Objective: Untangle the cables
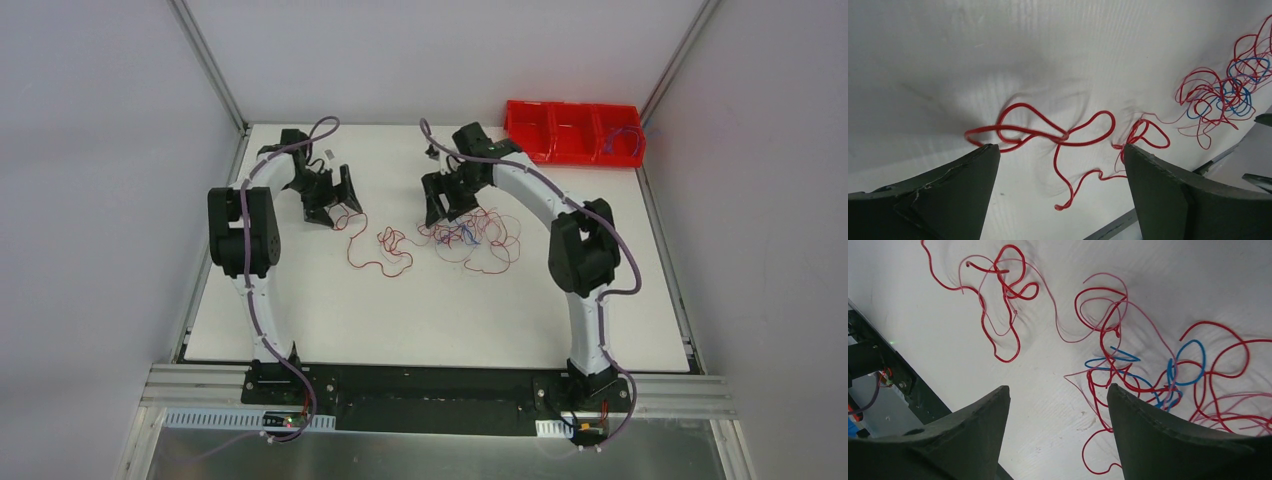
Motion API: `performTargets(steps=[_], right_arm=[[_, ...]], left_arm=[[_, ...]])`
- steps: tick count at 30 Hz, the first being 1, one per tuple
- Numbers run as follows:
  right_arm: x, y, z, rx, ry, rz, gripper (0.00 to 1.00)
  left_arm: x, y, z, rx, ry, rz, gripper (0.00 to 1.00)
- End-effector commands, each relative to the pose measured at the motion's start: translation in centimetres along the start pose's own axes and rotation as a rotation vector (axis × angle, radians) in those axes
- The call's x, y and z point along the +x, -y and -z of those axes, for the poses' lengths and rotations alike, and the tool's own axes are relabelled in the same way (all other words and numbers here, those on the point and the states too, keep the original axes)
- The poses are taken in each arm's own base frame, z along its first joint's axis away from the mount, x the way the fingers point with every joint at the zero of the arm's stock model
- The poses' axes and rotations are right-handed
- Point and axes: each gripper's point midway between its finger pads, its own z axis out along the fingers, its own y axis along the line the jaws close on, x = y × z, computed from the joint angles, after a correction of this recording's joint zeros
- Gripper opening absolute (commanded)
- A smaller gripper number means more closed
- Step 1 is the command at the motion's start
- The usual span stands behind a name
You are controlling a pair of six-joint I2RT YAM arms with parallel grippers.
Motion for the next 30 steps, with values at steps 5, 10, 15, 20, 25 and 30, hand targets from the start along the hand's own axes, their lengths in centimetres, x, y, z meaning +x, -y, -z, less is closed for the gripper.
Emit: performTargets(steps=[5,10,15,20,25,30], right_arm=[[3.5,1.7,-4.5,0.122,-0.174,-0.088,0.72],[6.1,2.9,-5.1,0.164,-0.237,-0.121,0.66],[7.9,4.4,-5.2,0.226,-0.280,-0.112,0.50],[9.5,6.0,-4.9,0.262,-0.315,-0.122,0.38],[10.4,7.3,-4.6,0.300,-0.335,-0.104,0.34],[11.3,8.1,-4.5,0.330,-0.361,-0.088,0.29]], left_arm=[[0.5,2.1,-3.7,-0.070,-0.047,-0.101,0.88],[2.1,3.0,-3.0,-0.046,-0.072,-0.140,0.48],[1.2,4.2,0.0,-0.036,-0.027,-0.190,0.03],[-0.3,9.0,6.7,0.067,0.086,-0.260,0.00],[-0.7,15.1,17.2,0.141,0.286,-0.374,0.00],[-1.2,20.4,29.7,0.221,0.586,-0.450,0.00]])
